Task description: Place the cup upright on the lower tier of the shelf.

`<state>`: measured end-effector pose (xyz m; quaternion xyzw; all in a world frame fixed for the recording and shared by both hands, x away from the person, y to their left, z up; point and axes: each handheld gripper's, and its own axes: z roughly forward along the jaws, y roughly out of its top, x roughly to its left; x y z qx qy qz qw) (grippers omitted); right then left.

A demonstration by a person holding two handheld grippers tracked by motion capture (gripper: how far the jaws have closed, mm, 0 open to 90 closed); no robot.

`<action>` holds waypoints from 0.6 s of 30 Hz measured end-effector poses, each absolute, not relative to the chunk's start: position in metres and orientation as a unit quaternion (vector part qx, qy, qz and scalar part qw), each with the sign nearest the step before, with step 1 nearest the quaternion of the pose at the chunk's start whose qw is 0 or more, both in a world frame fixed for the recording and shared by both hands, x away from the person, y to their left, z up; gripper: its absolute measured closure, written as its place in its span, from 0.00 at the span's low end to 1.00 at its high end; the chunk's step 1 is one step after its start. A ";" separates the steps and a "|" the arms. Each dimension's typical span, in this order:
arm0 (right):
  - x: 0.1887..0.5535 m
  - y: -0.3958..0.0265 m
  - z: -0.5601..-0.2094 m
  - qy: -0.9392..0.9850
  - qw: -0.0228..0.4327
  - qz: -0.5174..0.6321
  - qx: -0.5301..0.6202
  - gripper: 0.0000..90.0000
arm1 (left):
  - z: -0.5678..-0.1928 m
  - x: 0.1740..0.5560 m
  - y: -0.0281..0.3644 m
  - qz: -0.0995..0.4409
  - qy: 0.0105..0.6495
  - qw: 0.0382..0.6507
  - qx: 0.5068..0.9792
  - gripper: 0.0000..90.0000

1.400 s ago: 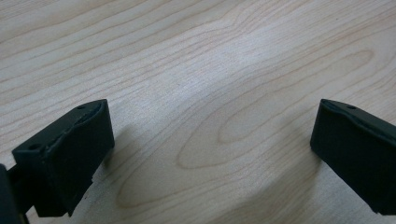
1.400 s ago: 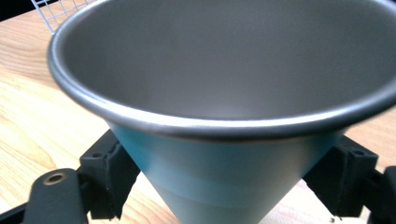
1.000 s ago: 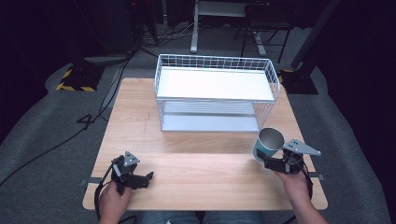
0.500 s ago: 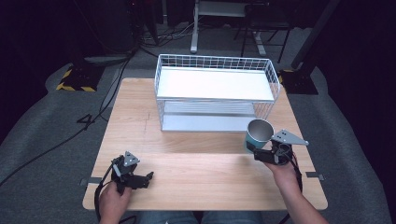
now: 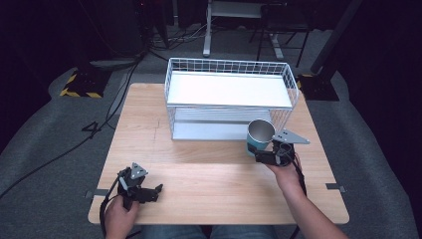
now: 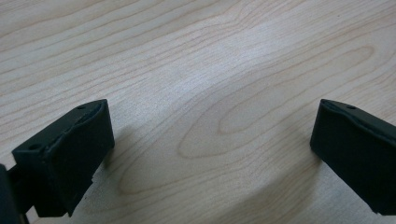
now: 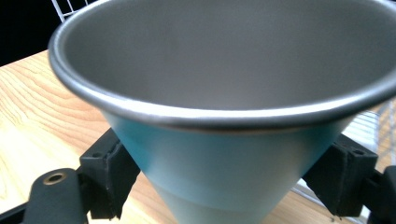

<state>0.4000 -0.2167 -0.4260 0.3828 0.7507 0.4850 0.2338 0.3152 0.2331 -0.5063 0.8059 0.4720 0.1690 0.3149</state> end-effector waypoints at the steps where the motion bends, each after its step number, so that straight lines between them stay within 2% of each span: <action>1: 0.402 -0.214 -0.426 0.751 0.233 0.485 0.382 0.22 | -0.506 0.315 0.233 0.169 0.472 0.315 0.806 0.00; 18: 0.433 -0.169 -0.433 0.748 0.233 0.489 0.383 0.22 | -0.506 0.317 0.233 0.168 0.471 0.315 0.807 0.00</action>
